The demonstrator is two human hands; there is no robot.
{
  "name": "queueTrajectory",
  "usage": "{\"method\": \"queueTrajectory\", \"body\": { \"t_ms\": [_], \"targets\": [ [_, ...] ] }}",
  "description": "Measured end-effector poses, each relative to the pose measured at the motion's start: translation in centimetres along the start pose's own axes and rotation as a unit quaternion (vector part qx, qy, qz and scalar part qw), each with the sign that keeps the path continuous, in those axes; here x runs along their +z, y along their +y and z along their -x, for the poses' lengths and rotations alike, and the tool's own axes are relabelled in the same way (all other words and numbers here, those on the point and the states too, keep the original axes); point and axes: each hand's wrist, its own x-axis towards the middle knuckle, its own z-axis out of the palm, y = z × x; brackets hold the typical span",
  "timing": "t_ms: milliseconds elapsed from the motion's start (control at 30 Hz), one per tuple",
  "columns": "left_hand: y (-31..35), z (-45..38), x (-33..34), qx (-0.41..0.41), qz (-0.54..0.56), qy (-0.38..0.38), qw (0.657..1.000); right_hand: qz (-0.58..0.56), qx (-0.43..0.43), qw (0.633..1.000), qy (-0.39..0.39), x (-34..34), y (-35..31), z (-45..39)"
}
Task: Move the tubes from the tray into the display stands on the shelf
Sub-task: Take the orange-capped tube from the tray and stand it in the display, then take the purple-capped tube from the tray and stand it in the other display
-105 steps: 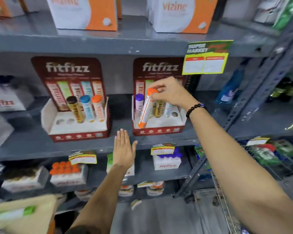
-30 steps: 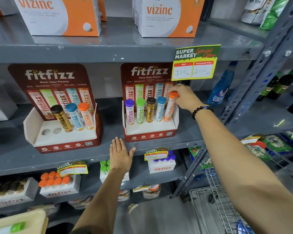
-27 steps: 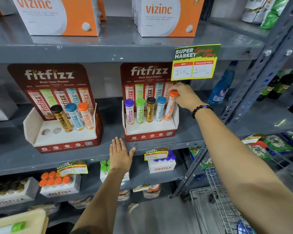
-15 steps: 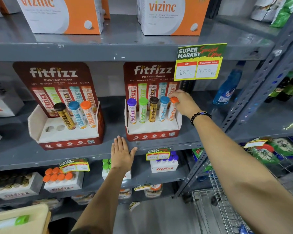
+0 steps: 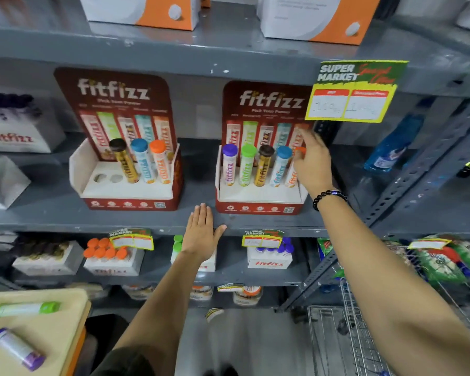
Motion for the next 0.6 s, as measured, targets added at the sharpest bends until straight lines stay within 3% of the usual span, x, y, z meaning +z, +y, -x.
{"method": "queueTrajectory", "body": {
  "t_ms": [100, 267, 600],
  "targets": [
    [-1.5, 2.1, -0.1, 0.019, -0.006, 0.011, 1.000, -0.005, -0.058, 0.998, 0.029, 1.7, -3.6, 1.2],
    [-5.5, 7.3, -0.3, 0.011, -0.005, 0.055, 0.998, -0.039, -0.194, 0.980, 0.001, 6.9, -11.6, 4.8],
    [-17.8, 20.5, 0.6, -0.225, 0.042, 0.127, 0.965, -0.104, -0.337, 0.906, -0.234, 20.6, -25.2, 15.9]
  ]
}}
